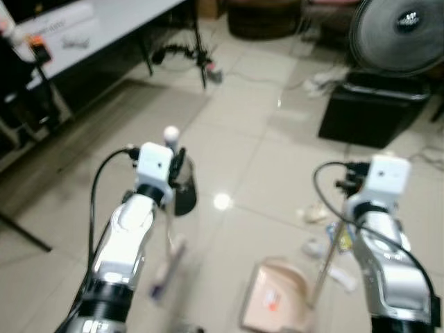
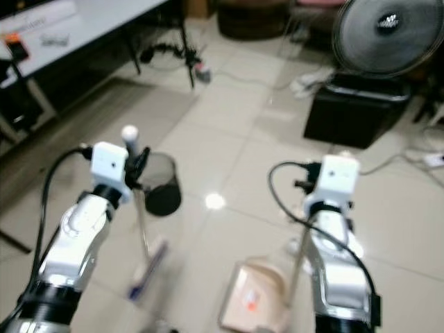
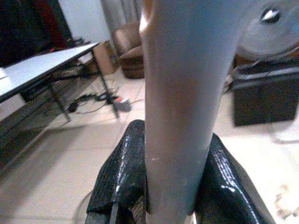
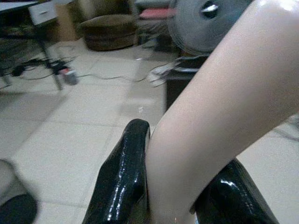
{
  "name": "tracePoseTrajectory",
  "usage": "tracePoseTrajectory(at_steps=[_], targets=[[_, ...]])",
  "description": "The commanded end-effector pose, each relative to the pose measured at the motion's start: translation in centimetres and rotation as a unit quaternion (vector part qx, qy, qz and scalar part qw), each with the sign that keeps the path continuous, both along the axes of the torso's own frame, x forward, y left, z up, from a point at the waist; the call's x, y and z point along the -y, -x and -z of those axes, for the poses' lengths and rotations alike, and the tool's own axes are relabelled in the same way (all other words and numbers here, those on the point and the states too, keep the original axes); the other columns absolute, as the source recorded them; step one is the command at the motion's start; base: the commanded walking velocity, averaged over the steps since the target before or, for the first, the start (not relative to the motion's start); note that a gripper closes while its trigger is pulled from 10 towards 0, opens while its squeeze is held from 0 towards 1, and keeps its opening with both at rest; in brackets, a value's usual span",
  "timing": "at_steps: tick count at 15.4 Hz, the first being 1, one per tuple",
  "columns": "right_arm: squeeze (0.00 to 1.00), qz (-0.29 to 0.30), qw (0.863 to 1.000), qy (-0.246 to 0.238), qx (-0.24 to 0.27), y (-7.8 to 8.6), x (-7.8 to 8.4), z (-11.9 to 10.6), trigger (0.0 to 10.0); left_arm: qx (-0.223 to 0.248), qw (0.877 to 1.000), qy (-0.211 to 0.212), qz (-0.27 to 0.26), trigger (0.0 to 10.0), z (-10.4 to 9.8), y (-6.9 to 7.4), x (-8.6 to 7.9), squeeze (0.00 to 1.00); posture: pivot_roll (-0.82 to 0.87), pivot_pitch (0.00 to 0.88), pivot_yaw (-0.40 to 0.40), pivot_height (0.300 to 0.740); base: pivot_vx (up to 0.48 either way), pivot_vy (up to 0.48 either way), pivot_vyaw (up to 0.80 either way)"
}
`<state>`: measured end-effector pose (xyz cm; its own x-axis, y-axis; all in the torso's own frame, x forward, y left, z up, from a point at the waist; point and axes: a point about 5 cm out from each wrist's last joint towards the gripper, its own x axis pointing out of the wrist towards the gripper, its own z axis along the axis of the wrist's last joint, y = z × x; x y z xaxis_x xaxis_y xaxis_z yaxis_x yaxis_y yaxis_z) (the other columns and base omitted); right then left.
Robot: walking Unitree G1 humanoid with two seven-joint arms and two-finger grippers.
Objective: Sweep floor
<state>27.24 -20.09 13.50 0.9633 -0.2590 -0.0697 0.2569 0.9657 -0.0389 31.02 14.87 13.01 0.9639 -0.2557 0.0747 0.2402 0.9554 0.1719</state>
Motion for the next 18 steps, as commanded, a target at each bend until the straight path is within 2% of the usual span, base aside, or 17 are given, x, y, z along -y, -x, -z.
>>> tracePoseTrajectory(at_steps=[1, 8, 11, 13, 16, 17, 18], targets=[[0.0, -0.01, 1.0, -0.007, 0.012, -0.14, -0.62, -0.64, 10.0, 0.011, 1.0, 0.003, -0.006, 10.0, -0.71, -0.15, -0.63, 0.0, -0.05, 0.059, 0.09, 0.74, 0.0, 0.0, -0.8], [0.0, -0.009, 1.0, -0.01, 0.013, 0.03, -0.66, -0.5, 10.0, 0.013, 1.0, 0.009, -0.004, 10.0, -0.72, -0.17, -0.77, 0.0, -0.06, 0.04, 0.09, 0.74, 0.0, 0.465, -0.8], [0.0, -0.014, 1.0, -0.004, 0.014, 0.01, -0.71, -0.55, 10.0, 0.013, 1.0, 0.006, -0.003, 10.0, -0.73, -0.2, -0.74, 0.0, -0.06, 0.04, 0.09, 0.74, 0.0, 0.472, -0.29], [0.0, -0.016, 1.0, -0.003, 0.014, 0.04, -0.79, -0.49, 10.0, 0.026, 1.0, -0.011, -0.005, 10.0, -0.93, -0.13, -0.72, 0.0, -0.05, 0.037, 0.088, 0.74, 0.0, 0.0, 0.0], [0.0, -0.014, 1.0, 0.007, 0.014, -0.01, -0.7, -0.54, 10.0, 0.023, 1.0, -0.014, -0.01, 10.0, -0.85, -0.11, -0.62, 0.0, -0.05, 0.038, 0.088, 0.74, 0.0, -0.48, 0.0], [0.0, -0.009, 1.0, 0.018, 0.013, -0.04, -0.56, -0.61, 10.0, 0.01, 1.0, 0.01, -0.02, 10.0, -0.7, -0.2, -0.72, 0.0, -0.05, 0.042, 0.088, 0.74, 0.0, 0.0, 0.0], [0.0, -0.006, 0.999, 0.034, 0.011, -0.08, -0.41, -0.66, 10.0, 0.007, 1.0, 0.014, -0.026, 10.0, -0.71, -0.27, -0.79, 0.0, -0.05, 0.042, 0.088, 0.74, 0.0, 0.0, 0.0]])
